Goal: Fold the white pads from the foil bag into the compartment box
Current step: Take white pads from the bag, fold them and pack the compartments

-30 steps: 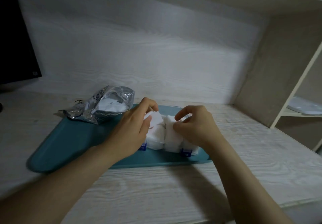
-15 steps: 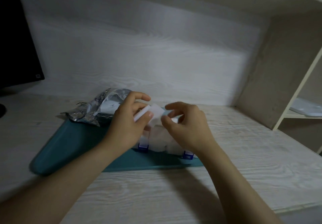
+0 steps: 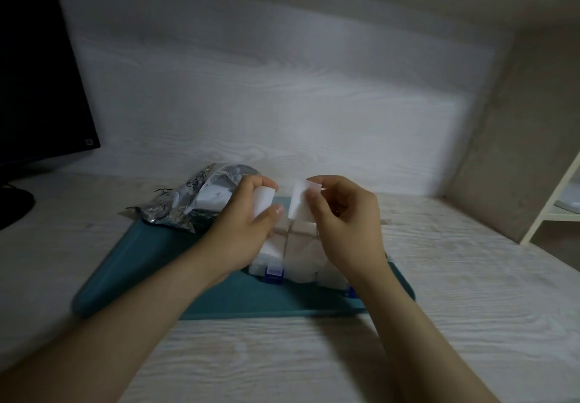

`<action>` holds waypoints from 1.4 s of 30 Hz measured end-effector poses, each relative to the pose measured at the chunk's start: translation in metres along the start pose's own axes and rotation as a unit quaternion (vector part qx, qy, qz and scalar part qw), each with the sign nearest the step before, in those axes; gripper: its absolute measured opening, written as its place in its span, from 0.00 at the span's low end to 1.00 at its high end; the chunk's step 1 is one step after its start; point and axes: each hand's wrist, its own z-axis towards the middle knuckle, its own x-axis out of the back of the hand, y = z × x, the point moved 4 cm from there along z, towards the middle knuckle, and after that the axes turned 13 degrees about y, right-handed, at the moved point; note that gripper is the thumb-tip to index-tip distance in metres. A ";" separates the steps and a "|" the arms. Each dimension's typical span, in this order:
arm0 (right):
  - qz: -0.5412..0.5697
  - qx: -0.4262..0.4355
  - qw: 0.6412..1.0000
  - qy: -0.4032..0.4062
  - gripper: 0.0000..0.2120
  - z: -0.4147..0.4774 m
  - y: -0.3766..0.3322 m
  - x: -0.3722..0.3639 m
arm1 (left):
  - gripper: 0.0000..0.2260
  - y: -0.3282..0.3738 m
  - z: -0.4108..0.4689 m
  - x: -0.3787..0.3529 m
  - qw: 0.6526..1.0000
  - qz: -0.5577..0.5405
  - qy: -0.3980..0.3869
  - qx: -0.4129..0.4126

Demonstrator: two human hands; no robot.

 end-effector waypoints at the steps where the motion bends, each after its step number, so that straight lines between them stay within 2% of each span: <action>1: 0.027 -0.008 1.000 -0.005 0.05 -0.002 -0.001 0.000 | 0.12 0.001 0.000 0.001 1.000 0.011 -0.004 0.002; 5: 0.169 -0.081 0.979 -0.082 0.07 -0.009 -0.008 -0.005 | 0.22 0.006 0.000 0.000 0.999 0.018 -0.020 -0.026; 8: 0.154 -0.081 0.978 -0.117 0.07 -0.014 -0.010 -0.009 | 0.21 0.011 0.000 0.003 0.998 0.017 0.005 -0.062; 12: 0.120 -0.073 0.986 -0.085 0.04 -0.012 -0.007 -0.005 | 0.16 0.015 -0.001 0.006 0.998 0.004 0.011 -0.064; 17: 0.099 -0.084 0.991 -0.031 0.04 -0.008 -0.001 0.001 | 0.12 0.022 -0.005 -0.001 0.995 -0.081 -0.050 -0.005; 20: 0.092 -0.089 0.992 -0.004 0.08 -0.005 0.004 0.005 | 0.12 0.023 -0.005 -0.002 0.992 -0.109 -0.058 0.020; 28: 0.101 -0.126 0.987 -0.004 0.10 -0.007 0.007 0.005 | 0.14 0.022 -0.009 -0.009 0.981 -0.163 -0.081 0.070; 34: 0.078 -0.101 0.992 0.000 0.11 -0.008 0.006 0.004 | 0.14 0.025 -0.011 -0.013 0.960 -0.240 -0.090 0.111; 40: 0.046 -0.061 0.997 0.012 0.03 -0.005 0.006 0.009 | 0.09 0.022 -0.012 -0.010 0.989 -0.132 -0.062 0.038; 42: 0.079 -0.093 0.992 0.021 0.03 0.000 0.006 0.020 | 0.04 0.024 -0.014 -0.010 0.997 -0.057 -0.039 -0.046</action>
